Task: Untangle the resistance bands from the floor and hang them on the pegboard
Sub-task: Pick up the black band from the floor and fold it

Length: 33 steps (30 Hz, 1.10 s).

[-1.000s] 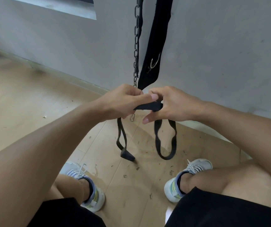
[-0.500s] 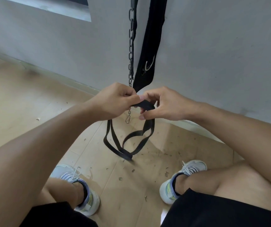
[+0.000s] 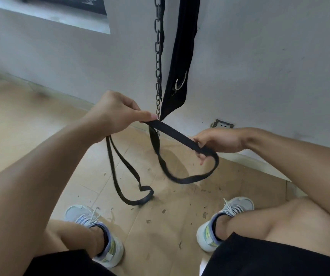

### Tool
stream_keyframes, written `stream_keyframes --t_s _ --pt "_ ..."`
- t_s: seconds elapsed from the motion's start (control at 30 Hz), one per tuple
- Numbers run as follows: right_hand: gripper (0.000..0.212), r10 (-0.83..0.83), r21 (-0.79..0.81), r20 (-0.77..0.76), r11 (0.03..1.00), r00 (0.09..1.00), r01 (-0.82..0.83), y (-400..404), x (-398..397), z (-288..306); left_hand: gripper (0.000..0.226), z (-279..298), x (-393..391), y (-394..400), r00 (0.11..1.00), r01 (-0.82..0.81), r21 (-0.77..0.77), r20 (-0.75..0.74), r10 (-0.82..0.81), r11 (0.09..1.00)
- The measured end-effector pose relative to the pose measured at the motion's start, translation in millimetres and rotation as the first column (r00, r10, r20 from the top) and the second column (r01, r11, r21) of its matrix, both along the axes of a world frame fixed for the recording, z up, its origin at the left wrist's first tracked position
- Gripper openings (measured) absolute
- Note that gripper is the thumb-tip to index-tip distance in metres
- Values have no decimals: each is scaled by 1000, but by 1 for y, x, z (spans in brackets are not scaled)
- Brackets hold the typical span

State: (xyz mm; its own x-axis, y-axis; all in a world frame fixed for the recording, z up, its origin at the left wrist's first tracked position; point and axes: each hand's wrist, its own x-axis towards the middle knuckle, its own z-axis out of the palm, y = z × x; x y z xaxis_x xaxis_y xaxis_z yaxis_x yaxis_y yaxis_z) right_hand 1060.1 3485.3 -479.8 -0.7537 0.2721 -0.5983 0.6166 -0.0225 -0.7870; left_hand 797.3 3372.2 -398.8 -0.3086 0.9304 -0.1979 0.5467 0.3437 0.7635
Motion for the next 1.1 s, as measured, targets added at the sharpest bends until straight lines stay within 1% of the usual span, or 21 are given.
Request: stream_keyframes --t_s 0.03,0.1,0.17,0.23,0.3,0.37,0.43,0.47,0.53,0.57,0.63,0.7,0.73,0.77,0.8,0.83,0.9,0.93,0.97,1.03,1.1 --pt "15 -8 -49 11 999 1000 8 3 6 1 43 0 -5 1 999 -34 11 -2 34 999" --pt "8 -21 -27 74 999 997 23 9 18 3 39 0 -17 3 991 -125 43 53 122 991" --pt "7 -80 80 128 994 989 70 12 28 1 37 -2 -29 4 978 -192 61 97 185 980" --pt "12 -196 222 121 961 973 166 15 32 -2 37 -6 -35 5 973 -211 49 101 205 976" --pt "17 -321 355 70 893 944 277 16 33 -5 38 -9 -38 6 970 -229 45 94 224 972" --pt "21 -407 472 32 811 913 345 19 34 -8 39 -11 -42 7 967 -240 40 93 235 970" --pt "21 -489 556 -20 720 872 416 23 35 -12 40 -13 -46 9 967 -232 11 109 230 973" --pt "20 -546 544 -72 680 835 492 25 35 -15 40 -15 -48 9 968 -224 -1 116 223 975" --pt "19 -658 447 -166 614 734 651 30 34 -19 41 -21 -49 11 969 -211 -14 127 211 977" --pt "19 -696 399 -187 591 693 701 32 32 -21 42 -24 -50 12 969 -209 -13 132 209 978" --pt "18 -752 289 -202 567 628 772 34 30 -22 47 -29 -54 13 969 -208 -14 134 208 978" --pt "12 -807 138 -207 536 553 833 35 30 -21 55 -35 -57 14 968 -210 -14 135 210 977" --pt "11 -823 76 -197 529 533 845 36 31 -19 55 -37 -59 13 968 -209 -22 137 210 978" --pt "13 -824 27 -172 544 540 838 35 33 -17 53 -39 -60 13 968 -208 -28 137 210 978" --pt "15 -806 -21 -133 584 577 811 34 35 -15 50 -39 -60 12 968 -209 -32 136 212 977" --pt "15 -767 -76 -86 641 636 763 32 38 -11 47 -39 -62 11 966 -216 -35 136 218 976" --pt "16 -629 -182 5 764 778 619 27 47 -7 42 -37 -66 8 960 -237 -33 143 239 971" --pt "18 -552 -217 35 810 833 545 25 52 -7 40 -36 -68 7 958 -246 -31 146 248 969" --pt "20 -496 -238 47 838 867 492 25 56 -7 39 -35 -71 6 956 -252 -27 145 253 967" --pt "21 -459 -239 32 859 888 453 28 63 -8 35 -31 -73 2 960 -244 -26 137 245 969" --pt "34 -494 -264 -7 840 869 475 33 67 -8 39 -30 -71 0 967 -212 -33 137 215 977"
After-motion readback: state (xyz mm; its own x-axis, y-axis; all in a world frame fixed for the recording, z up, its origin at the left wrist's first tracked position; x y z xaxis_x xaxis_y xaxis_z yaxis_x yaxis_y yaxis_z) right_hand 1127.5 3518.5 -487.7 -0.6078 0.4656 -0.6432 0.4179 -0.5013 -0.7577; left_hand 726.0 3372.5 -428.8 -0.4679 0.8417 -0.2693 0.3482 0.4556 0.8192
